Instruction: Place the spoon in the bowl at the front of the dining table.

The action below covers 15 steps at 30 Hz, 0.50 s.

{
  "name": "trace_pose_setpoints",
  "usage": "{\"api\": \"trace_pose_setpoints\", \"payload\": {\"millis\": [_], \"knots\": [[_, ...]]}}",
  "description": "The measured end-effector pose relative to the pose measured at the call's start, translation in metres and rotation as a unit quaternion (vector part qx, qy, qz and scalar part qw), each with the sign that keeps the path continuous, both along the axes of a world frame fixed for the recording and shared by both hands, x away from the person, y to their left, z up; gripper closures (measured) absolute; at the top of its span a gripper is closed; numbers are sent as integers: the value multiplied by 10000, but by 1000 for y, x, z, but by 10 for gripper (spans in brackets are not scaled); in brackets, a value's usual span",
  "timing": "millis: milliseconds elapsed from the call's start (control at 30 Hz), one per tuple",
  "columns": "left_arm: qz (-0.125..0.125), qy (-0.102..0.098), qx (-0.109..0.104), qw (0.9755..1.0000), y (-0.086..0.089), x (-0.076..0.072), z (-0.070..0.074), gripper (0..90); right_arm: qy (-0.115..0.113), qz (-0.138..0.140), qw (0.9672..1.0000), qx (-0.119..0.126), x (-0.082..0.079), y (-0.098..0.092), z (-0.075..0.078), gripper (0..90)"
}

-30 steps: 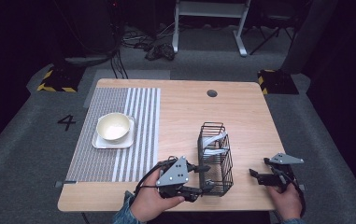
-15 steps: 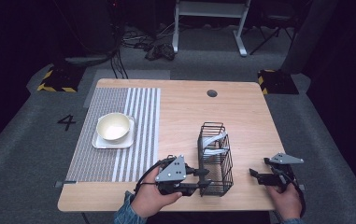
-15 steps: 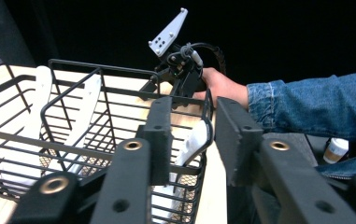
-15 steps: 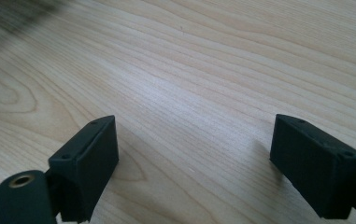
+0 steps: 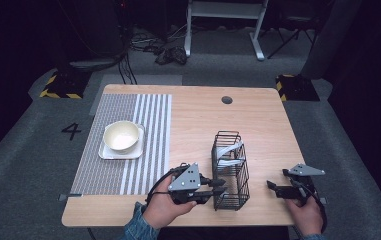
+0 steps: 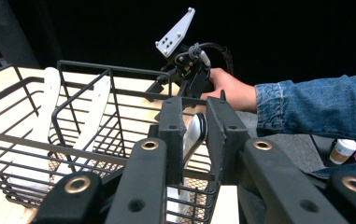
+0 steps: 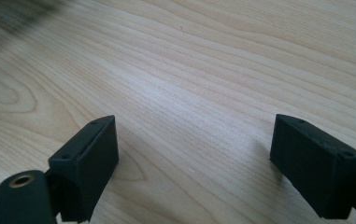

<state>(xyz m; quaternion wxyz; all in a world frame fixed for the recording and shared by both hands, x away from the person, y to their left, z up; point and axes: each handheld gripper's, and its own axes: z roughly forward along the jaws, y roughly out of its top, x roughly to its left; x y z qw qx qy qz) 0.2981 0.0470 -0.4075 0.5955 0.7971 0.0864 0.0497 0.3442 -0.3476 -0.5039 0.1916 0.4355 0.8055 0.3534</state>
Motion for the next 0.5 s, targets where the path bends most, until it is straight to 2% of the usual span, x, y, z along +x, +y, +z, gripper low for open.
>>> {"api": "trace_pose_setpoints", "payload": {"millis": [300,367,500], "knots": [[28,52,20,10000,-3,5,-5,794,-1,1,10000,-1,0,0,0,155],[64,24,103,9999,-4,6,-5,794,-1,0,10000,0,0,0,0,154],[90,21,137,9999,-7,7,-8,798,-1,0,10000,-1,0,0,0,154]]}}
